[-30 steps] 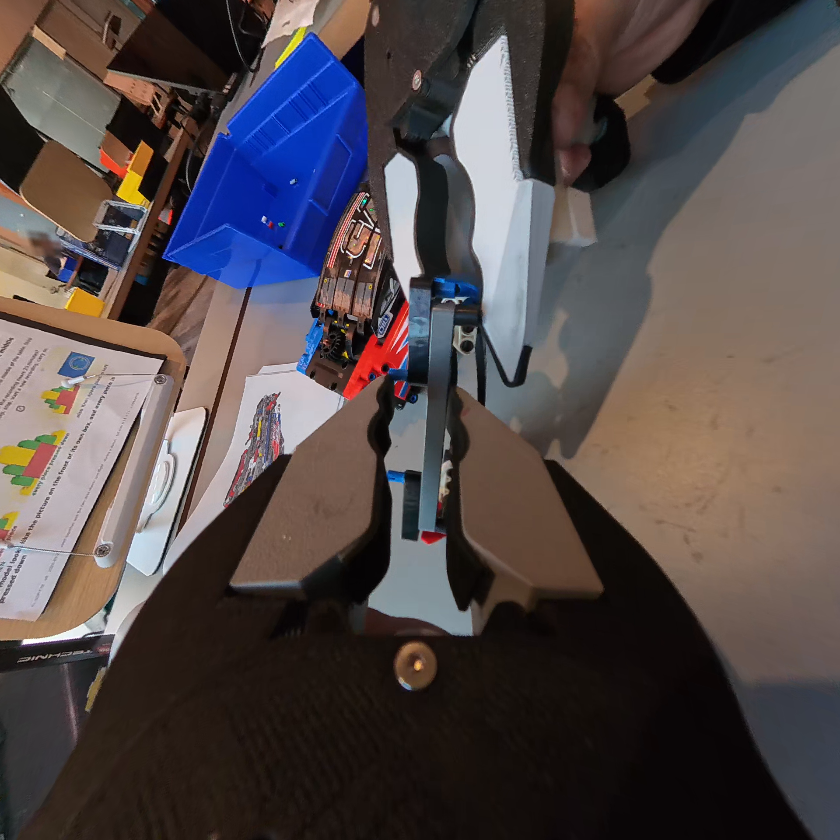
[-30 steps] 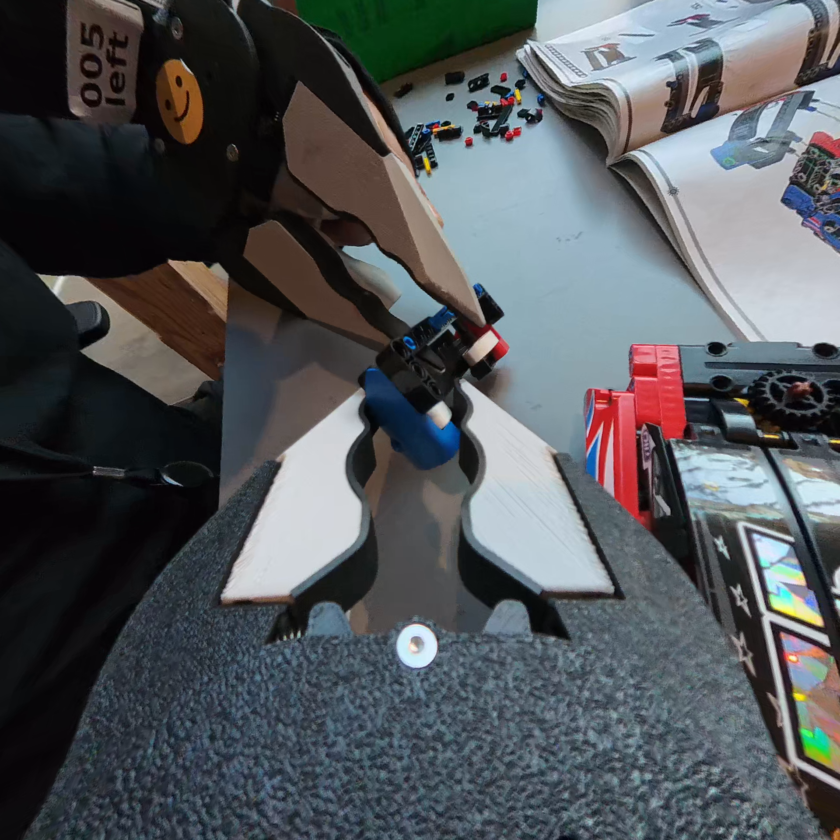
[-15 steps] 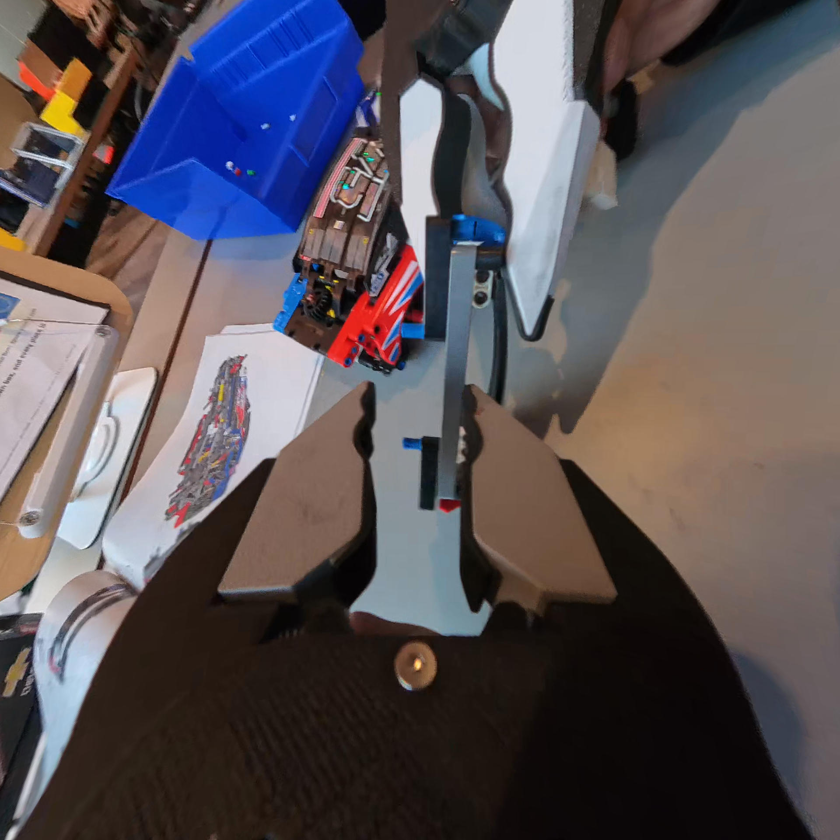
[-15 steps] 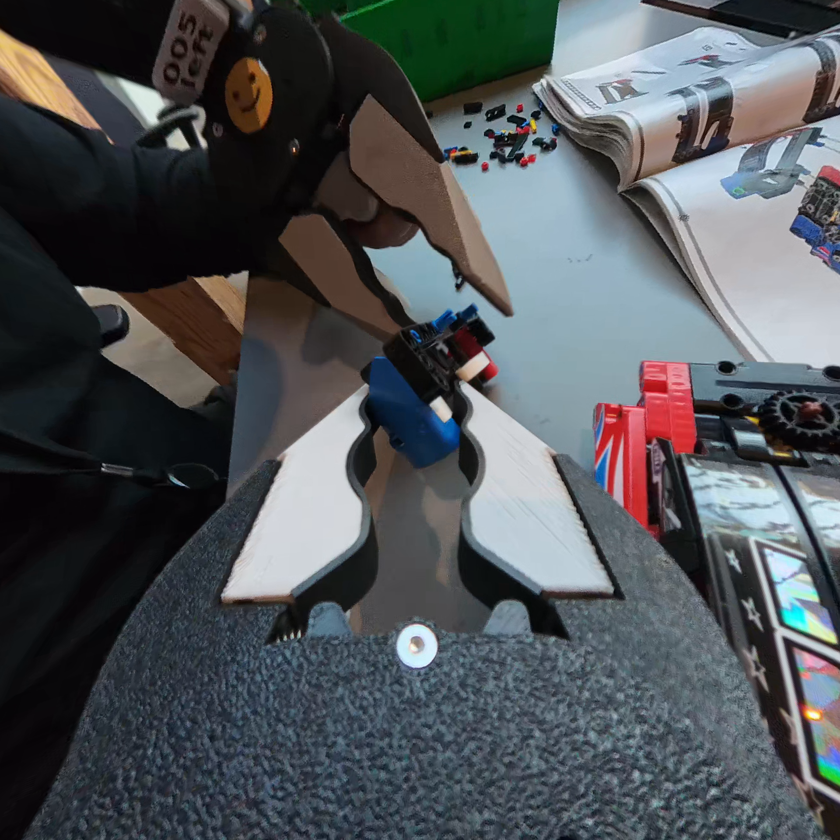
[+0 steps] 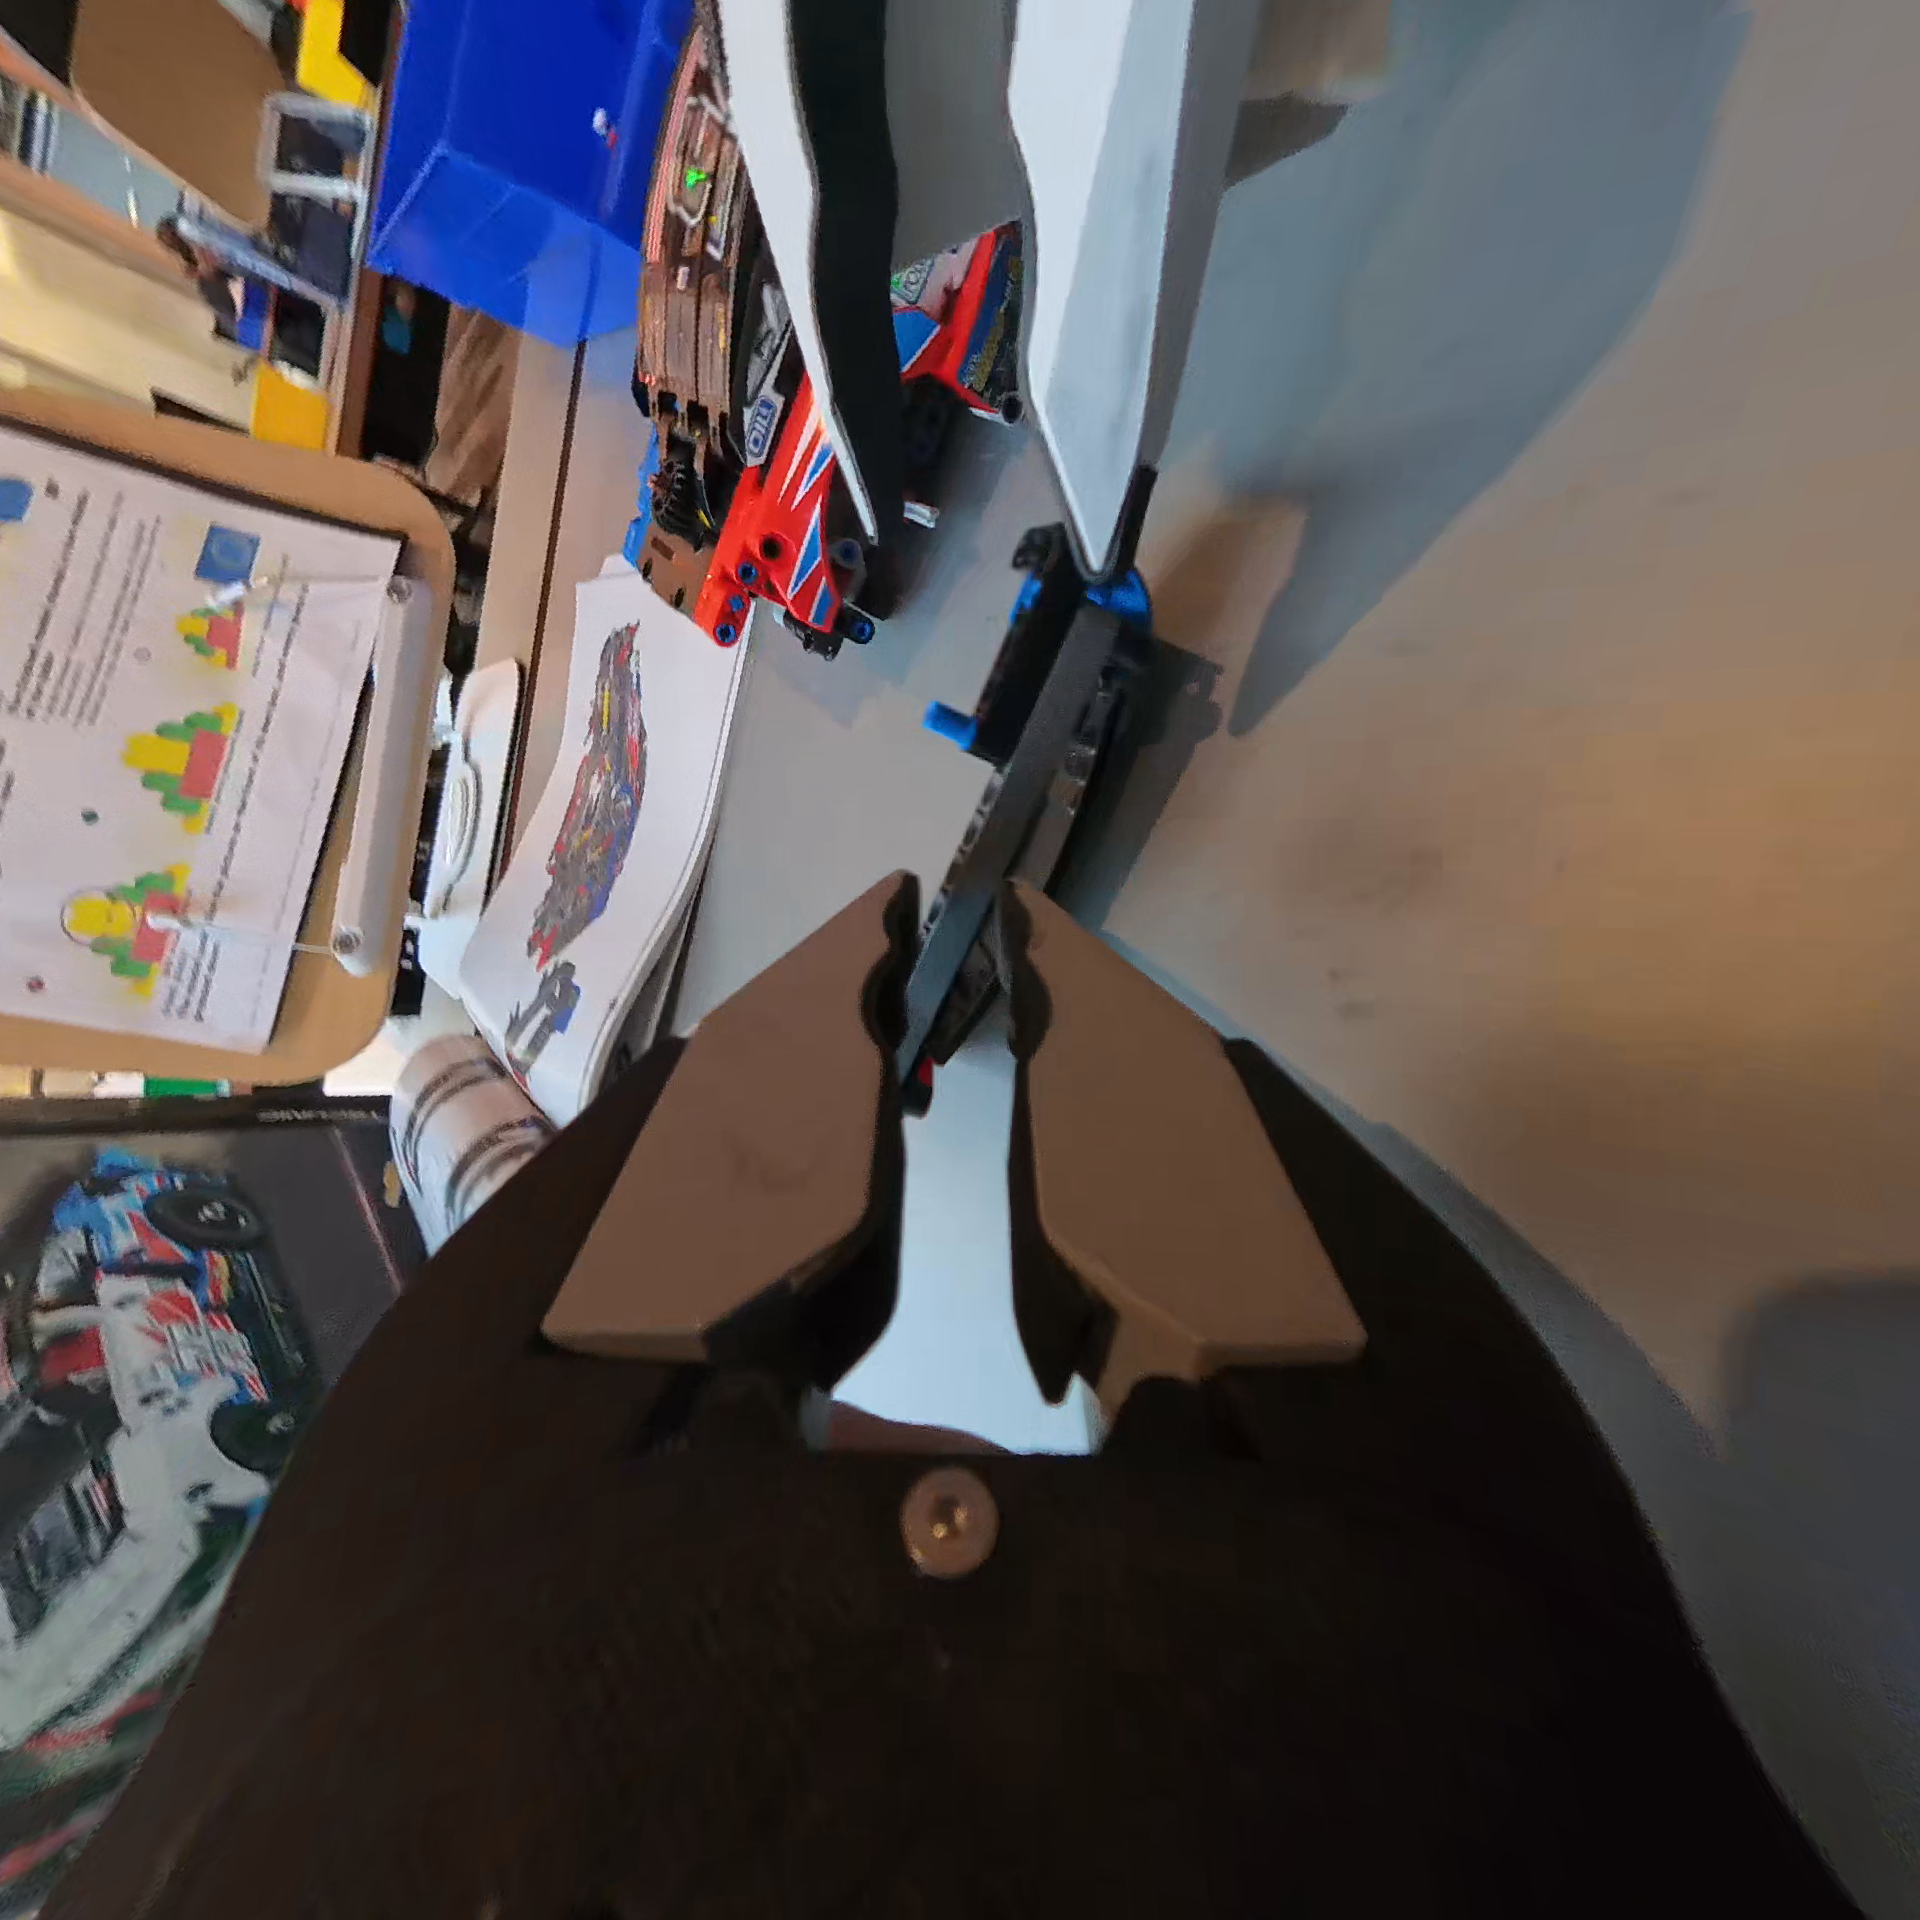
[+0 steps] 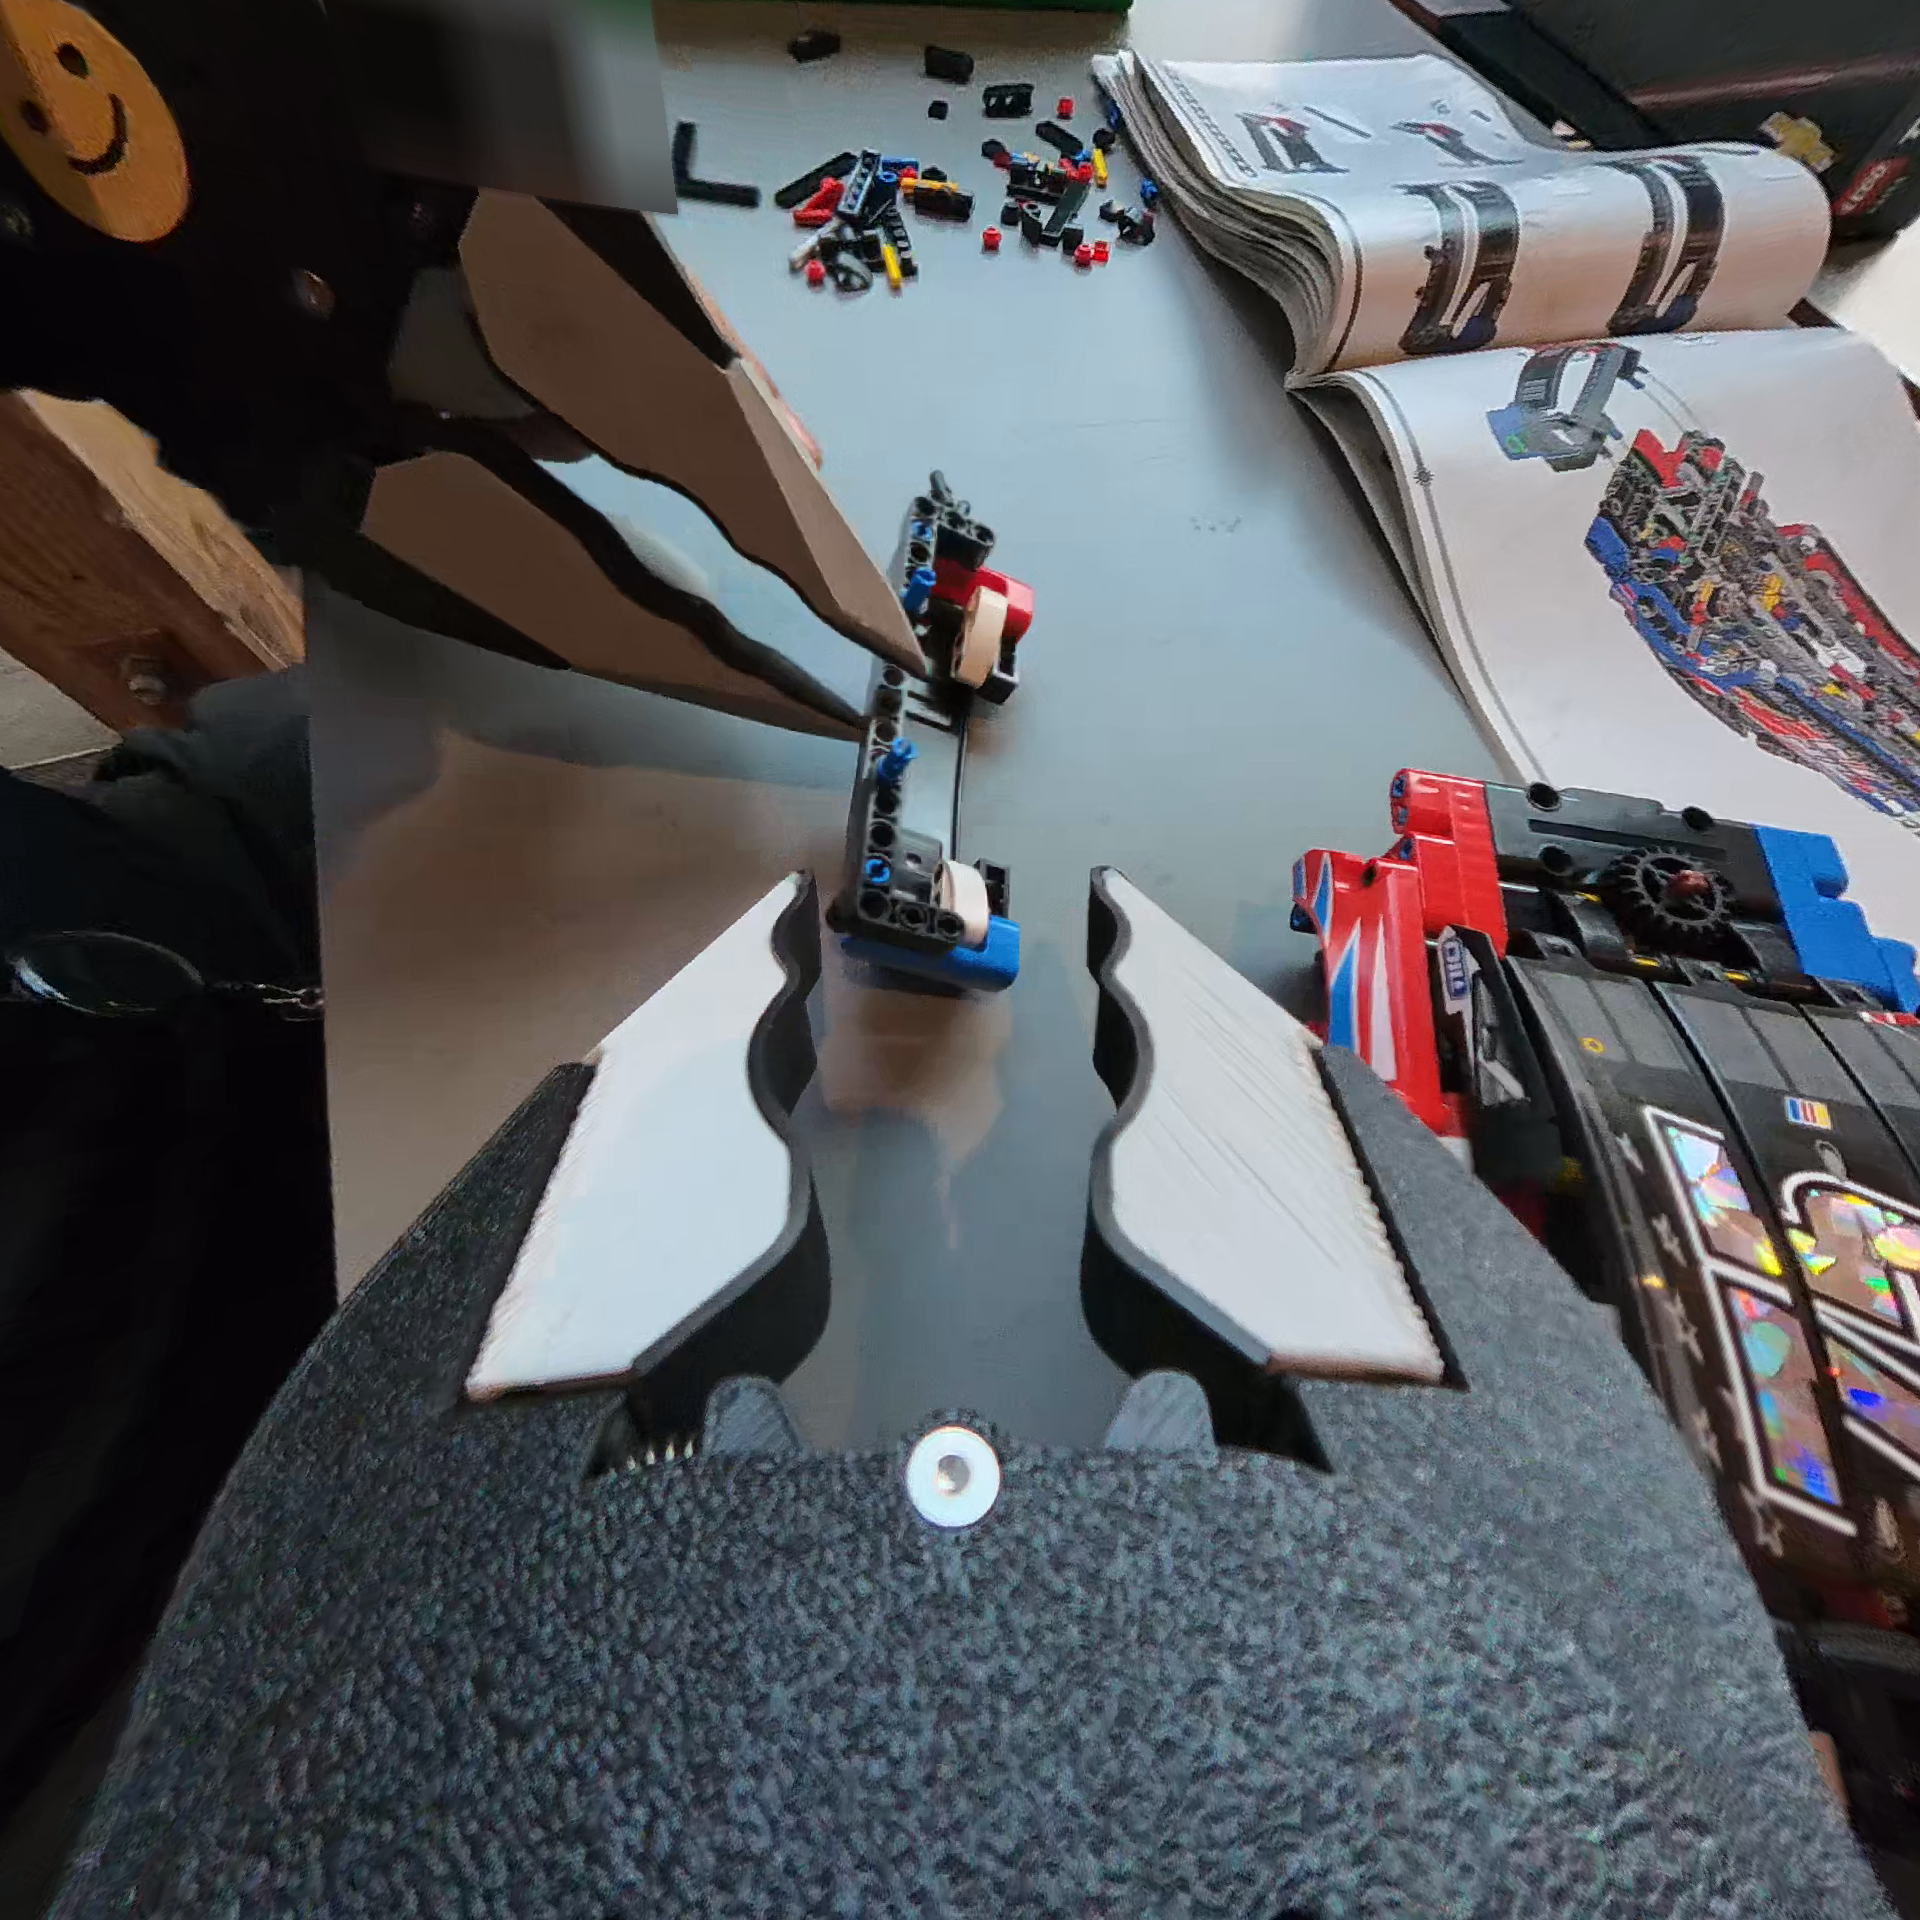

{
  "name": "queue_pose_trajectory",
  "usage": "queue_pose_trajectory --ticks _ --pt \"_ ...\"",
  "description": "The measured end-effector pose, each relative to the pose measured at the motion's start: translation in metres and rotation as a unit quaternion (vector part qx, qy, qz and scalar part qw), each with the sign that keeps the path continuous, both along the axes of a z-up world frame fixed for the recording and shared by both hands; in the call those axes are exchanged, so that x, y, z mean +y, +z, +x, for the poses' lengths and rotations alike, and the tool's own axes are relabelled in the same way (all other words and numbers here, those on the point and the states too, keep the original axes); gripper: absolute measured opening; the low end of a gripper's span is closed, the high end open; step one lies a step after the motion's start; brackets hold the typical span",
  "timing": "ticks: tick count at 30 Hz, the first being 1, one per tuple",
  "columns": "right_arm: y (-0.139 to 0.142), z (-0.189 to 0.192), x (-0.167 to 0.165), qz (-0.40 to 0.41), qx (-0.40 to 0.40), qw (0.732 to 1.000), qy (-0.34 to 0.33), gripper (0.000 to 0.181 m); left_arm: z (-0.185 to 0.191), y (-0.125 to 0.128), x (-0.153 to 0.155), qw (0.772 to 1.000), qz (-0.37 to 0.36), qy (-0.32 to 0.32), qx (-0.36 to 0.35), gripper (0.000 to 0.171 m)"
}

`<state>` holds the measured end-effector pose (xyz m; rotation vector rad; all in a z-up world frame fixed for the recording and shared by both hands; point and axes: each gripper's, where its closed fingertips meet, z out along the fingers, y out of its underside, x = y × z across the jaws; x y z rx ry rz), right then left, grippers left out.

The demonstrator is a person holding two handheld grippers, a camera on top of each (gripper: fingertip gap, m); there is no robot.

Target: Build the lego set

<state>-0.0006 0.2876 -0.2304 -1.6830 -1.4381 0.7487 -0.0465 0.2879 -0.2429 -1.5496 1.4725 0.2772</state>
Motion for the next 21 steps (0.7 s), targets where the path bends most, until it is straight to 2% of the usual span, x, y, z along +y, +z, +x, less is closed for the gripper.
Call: queue_pose_trajectory --ticks 5,8,11,14,16,19,21 --pt "-0.008 -0.002 -0.009 0.047 -0.019 0.999 0.001 0.051 0.003 -0.007 -0.031 0.995 -0.065 0.045 -0.063 0.039" --pt "-0.011 -0.004 -0.013 0.069 -0.025 0.997 0.008 0.051 0.001 0.000 -0.047 0.990 -0.089 0.051 -0.092 0.047" --pt "-0.005 -0.001 -0.011 0.096 -0.016 0.995 0.000 0.051 -0.017 0.015 -0.054 0.980 -0.134 0.068 -0.129 0.045" --pt "0.003 0.003 -0.010 0.104 0.007 0.995 -0.007 0.048 -0.069 0.031 -0.023 0.972 -0.135 0.134 -0.141 0.038" --pt "0.007 0.002 -0.016 0.099 0.018 0.995 0.006 0.046 -0.101 0.028 0.001 0.969 -0.142 0.162 -0.121 0.035" --pt "0.006 -0.001 -0.021 0.104 0.010 0.994 0.013 0.049 -0.112 0.008 0.025 0.972 -0.172 0.138 -0.083 0.036" --pt "0.003 -0.001 -0.021 0.115 0.006 0.993 0.012 0.049 -0.104 -0.001 0.033 0.973 -0.194 0.099 -0.076 0.028"
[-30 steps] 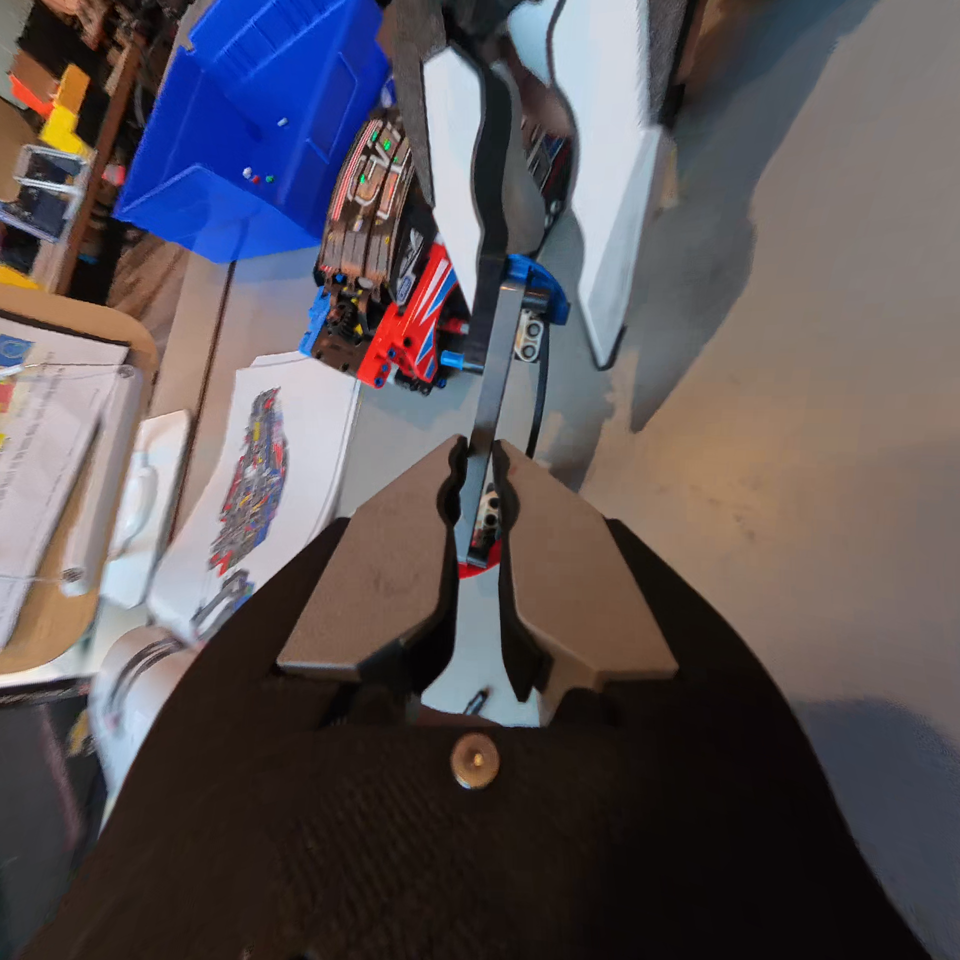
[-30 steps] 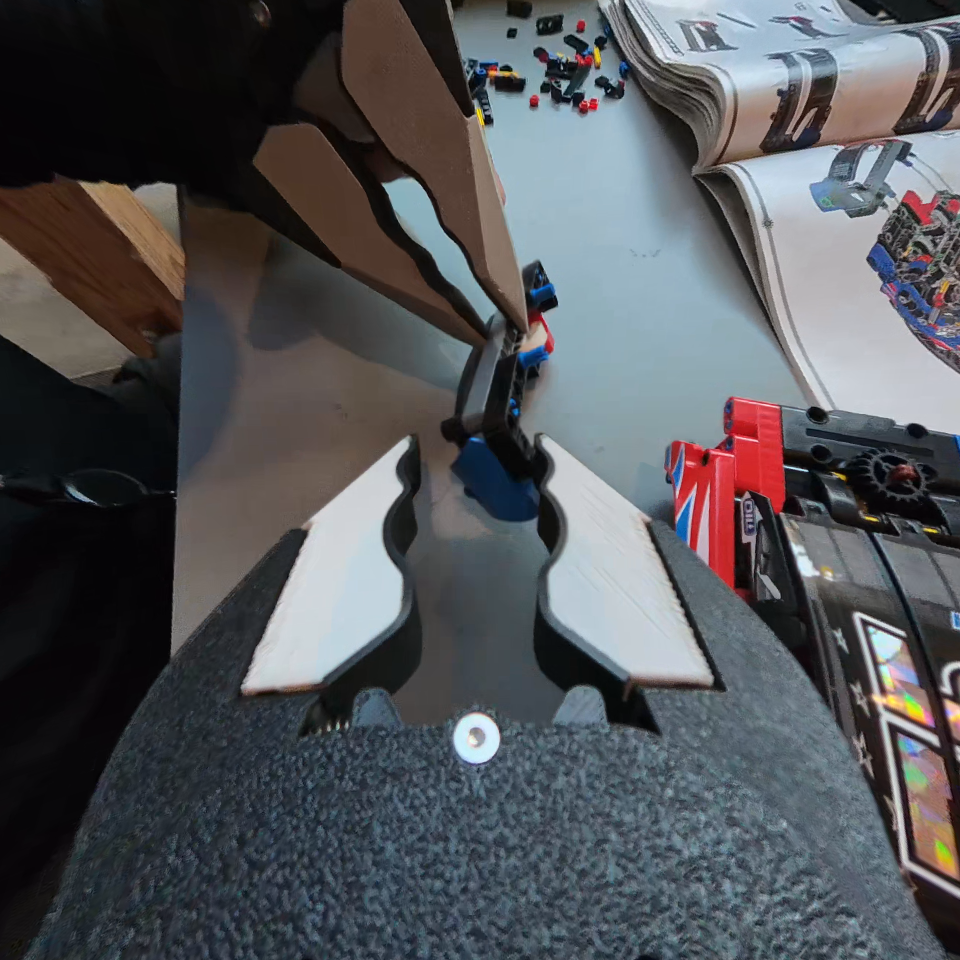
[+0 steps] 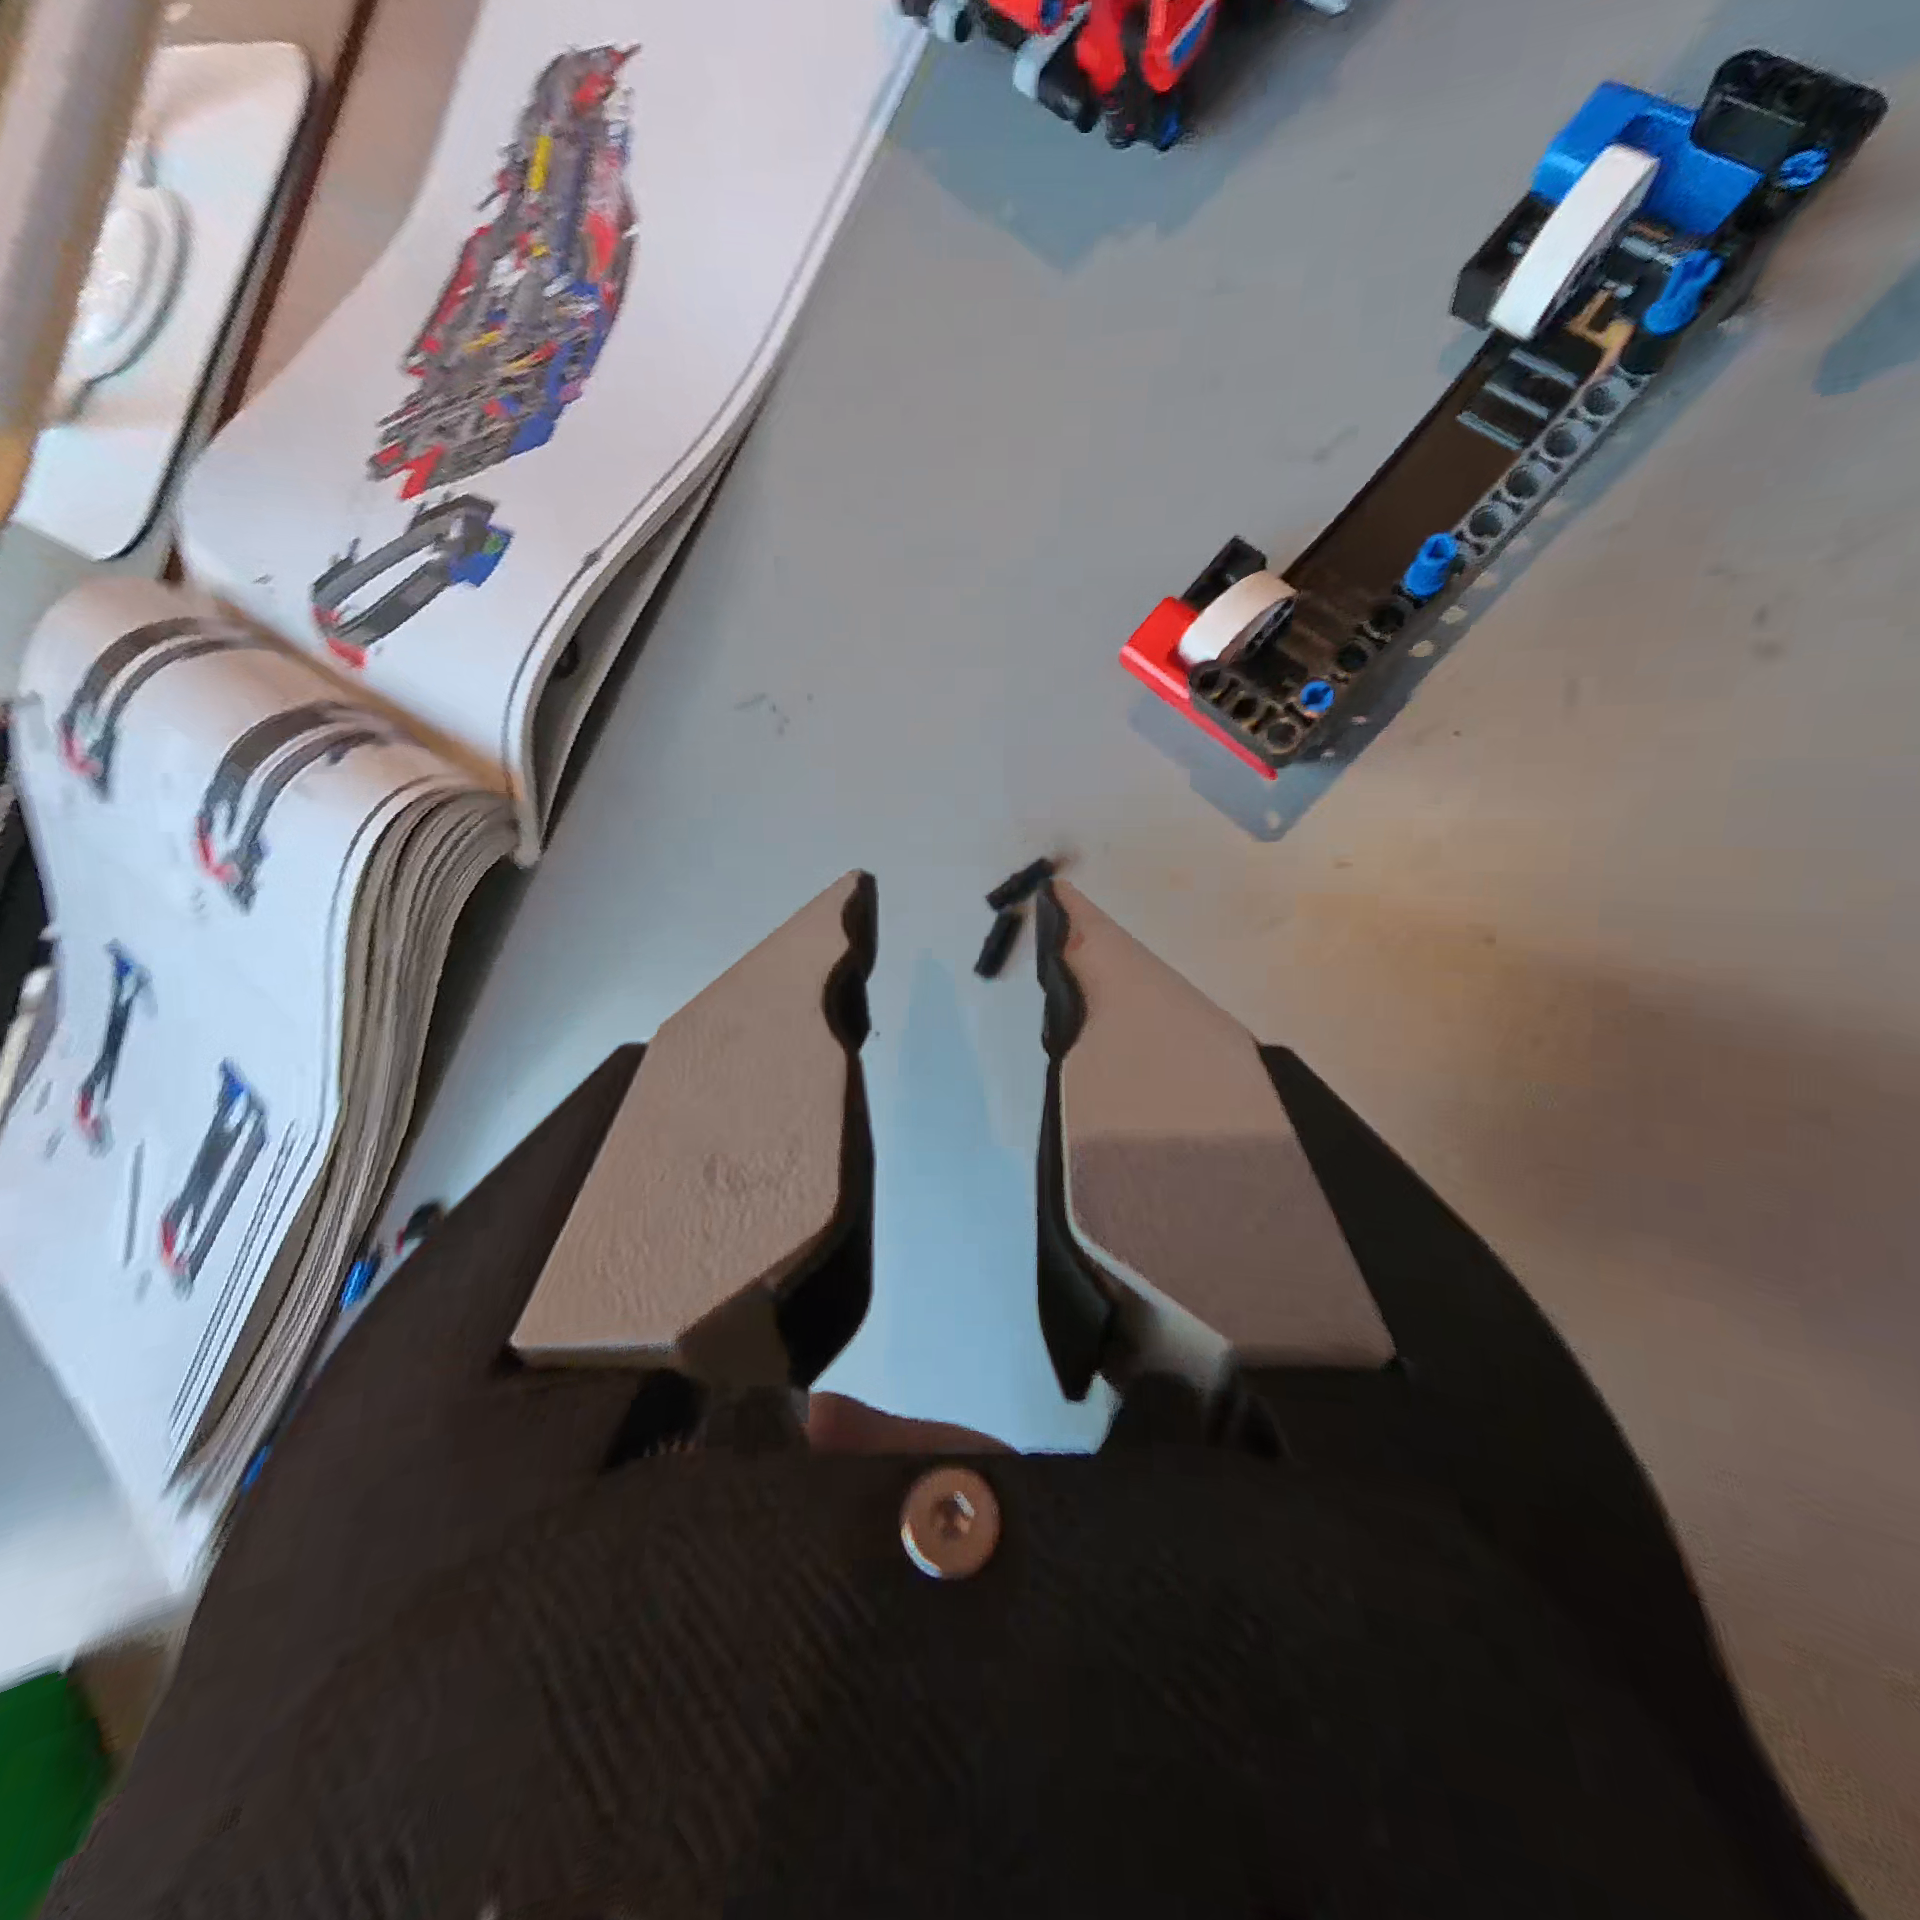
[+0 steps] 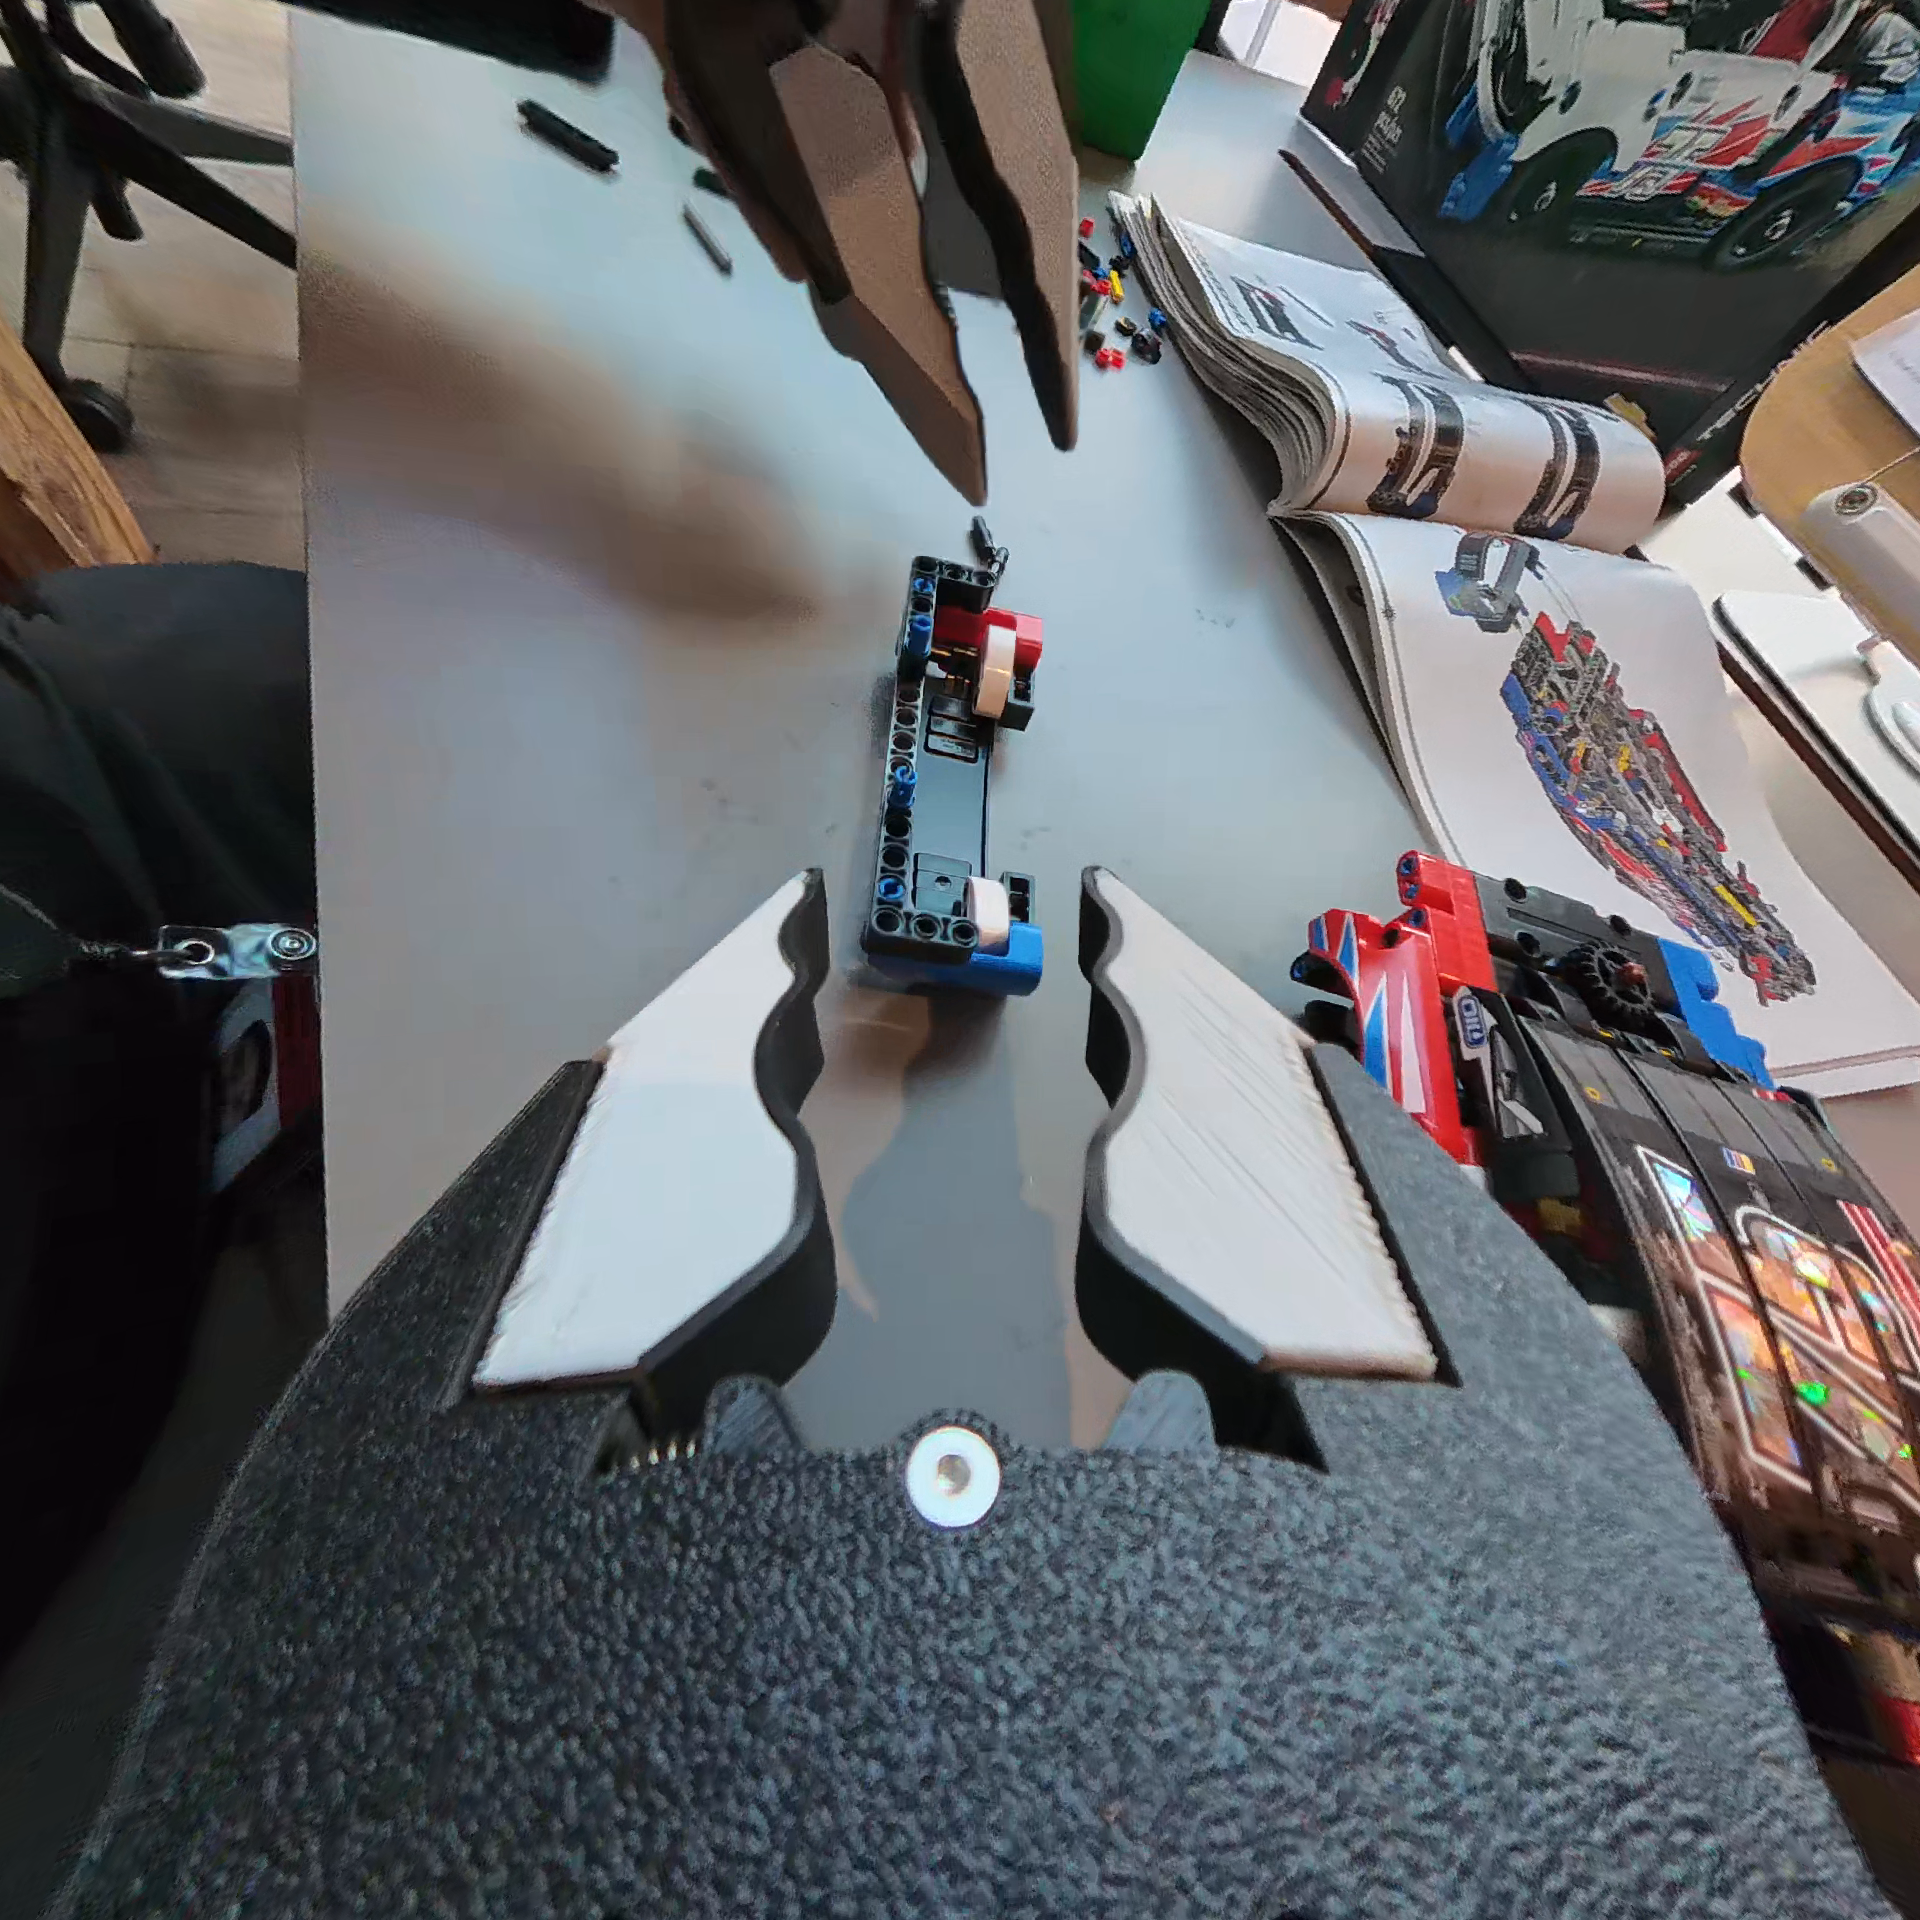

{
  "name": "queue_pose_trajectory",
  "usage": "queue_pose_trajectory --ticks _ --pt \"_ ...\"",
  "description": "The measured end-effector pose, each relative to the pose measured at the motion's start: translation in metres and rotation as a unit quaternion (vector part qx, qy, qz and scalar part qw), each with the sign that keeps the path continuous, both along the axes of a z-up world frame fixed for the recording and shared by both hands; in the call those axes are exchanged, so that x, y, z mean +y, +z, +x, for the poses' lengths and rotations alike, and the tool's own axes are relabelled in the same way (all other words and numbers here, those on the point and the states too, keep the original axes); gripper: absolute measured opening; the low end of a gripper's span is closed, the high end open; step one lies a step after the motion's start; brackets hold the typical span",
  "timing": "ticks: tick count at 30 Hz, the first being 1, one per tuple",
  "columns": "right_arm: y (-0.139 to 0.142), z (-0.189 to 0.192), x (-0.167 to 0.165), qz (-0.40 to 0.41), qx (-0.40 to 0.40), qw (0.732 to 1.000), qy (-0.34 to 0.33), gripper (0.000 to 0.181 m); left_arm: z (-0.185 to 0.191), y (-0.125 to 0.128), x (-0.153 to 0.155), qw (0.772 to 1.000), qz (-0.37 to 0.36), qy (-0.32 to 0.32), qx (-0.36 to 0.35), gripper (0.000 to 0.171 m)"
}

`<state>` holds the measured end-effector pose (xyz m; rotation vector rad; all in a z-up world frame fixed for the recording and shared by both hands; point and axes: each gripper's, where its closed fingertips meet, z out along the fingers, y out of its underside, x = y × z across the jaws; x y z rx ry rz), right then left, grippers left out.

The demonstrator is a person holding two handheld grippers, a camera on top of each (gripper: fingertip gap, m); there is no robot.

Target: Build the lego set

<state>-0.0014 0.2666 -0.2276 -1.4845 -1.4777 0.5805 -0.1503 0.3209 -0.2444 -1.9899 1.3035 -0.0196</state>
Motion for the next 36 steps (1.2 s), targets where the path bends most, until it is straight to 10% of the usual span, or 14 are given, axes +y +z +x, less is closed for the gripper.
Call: queue_pose_trajectory --ticks 9,18,23,36 --pt "-0.004 -0.005 -0.004 0.016 -0.019 0.999 0.039 0.049 0.011 -0.027 0.003 0.989 -0.071 -0.122 0.050 0.018" --pt "0.000 0.002 0.033 0.023 -0.046 0.999 -0.012 0.048 0.004 -0.029 0.006 0.989 -0.099 -0.110 0.001 0.001" --pt "0.007 0.009 0.044 0.024 -0.036 0.998 -0.039 0.045 0.001 -0.015 0.009 0.990 -0.086 -0.087 -0.068 0.022" --pt "0.007 0.013 0.037 -0.004 -0.018 0.999 -0.030 0.040 0.003 -0.013 0.021 0.990 -0.077 -0.121 -0.001 0.014"
